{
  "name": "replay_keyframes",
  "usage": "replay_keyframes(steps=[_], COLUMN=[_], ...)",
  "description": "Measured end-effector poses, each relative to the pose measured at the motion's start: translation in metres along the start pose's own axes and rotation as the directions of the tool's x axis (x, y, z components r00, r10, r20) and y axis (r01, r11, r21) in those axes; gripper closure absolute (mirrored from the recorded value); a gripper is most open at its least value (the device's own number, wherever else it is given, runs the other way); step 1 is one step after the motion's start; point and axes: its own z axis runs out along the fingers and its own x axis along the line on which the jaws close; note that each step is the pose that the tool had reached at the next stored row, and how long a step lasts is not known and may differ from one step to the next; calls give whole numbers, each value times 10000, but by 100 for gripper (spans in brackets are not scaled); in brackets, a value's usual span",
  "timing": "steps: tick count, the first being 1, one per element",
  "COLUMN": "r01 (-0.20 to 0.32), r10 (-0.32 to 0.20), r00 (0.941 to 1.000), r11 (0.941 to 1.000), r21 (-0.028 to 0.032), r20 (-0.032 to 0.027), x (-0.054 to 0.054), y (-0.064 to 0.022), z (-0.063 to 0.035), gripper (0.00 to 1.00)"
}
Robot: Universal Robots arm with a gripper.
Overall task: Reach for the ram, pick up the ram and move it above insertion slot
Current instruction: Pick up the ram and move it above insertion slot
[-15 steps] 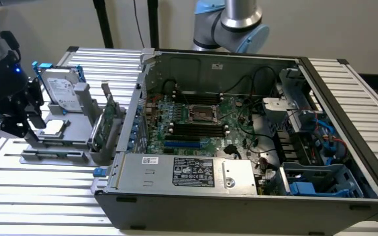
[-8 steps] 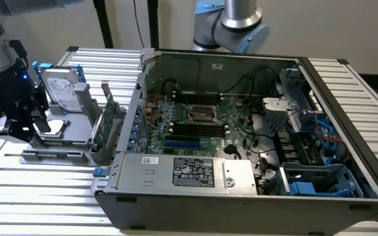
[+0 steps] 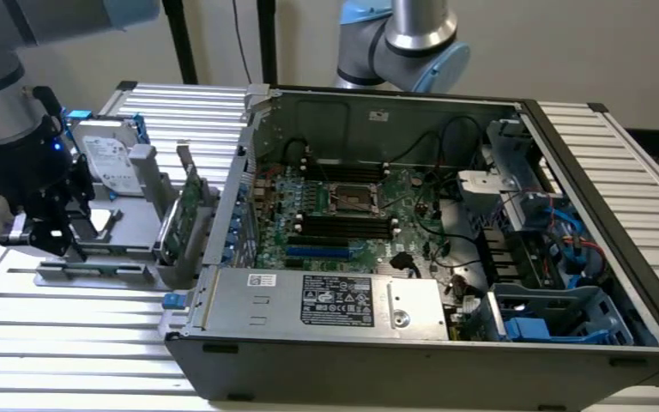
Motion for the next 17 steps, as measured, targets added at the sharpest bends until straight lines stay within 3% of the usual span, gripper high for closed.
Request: replay_keyframes(steps=[7, 17], r01=[-358, -394], r10=[358, 394], r00=[9994, 9992], r11=[9994, 9992], r21=[-8, -9], r20=[3, 2], x=[-29, -52], y=[-3, 15], z=[126, 308], gripper=[56, 56])
